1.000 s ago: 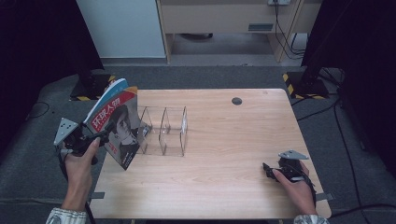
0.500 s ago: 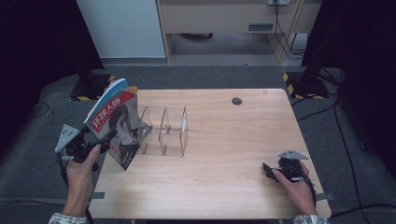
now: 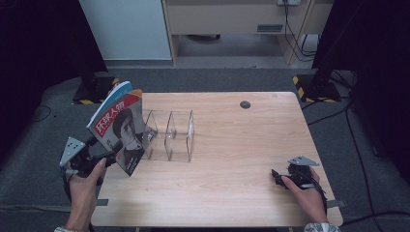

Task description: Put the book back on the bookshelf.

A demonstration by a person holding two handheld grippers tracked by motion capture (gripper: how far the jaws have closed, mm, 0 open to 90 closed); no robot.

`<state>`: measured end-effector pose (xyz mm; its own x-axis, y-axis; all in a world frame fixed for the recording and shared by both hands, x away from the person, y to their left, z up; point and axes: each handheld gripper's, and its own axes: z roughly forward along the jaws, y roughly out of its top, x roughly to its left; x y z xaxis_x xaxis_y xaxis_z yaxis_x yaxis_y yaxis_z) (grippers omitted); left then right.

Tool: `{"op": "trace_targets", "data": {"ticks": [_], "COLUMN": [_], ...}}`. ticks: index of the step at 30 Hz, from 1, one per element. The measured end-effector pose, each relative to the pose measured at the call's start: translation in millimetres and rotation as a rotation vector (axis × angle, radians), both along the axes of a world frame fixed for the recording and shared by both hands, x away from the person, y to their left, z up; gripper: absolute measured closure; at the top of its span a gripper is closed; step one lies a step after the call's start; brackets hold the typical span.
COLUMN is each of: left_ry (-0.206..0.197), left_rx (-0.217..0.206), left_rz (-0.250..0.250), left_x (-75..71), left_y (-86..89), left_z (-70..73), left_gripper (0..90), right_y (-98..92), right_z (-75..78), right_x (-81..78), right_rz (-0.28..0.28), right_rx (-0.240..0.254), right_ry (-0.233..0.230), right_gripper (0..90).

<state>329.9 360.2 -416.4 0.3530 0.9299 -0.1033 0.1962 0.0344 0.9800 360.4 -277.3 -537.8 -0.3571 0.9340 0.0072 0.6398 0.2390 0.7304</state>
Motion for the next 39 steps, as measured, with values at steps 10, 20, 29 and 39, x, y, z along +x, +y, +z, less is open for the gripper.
{"op": "trace_targets", "data": {"ticks": [10, 20, 29, 39], "left_ry": [0.029, 0.065, 0.091, 0.113], "left_rx": [0.009, 0.008, 0.035, 0.071], "left_rz": [0.002, -0.010, -0.029, -0.049], "left_x": [-13.7, -26.9, -39.6, -56.7], "left_y": [-2.3, -1.5, -4.1, -5.2], "left_z": [-10.8, -18.9, -24.4, -33.4], "left_gripper": [4.8, 4.9, 5.5, 6.6], "right_y": [0.4, 0.9, 1.5, 2.0], "right_z": [-0.2, -0.1, -0.1, -0.2], "right_x": [-0.4, -0.5, -0.9, -0.1], "right_rz": [0.006, 0.004, 0.002, 0.004], "right_rx": [0.000, 0.002, 0.005, 0.001], "right_ry": [-0.001, 0.002, 0.003, 0.002], "right_gripper": [15.5, 15.2, 15.2, 14.4]}}
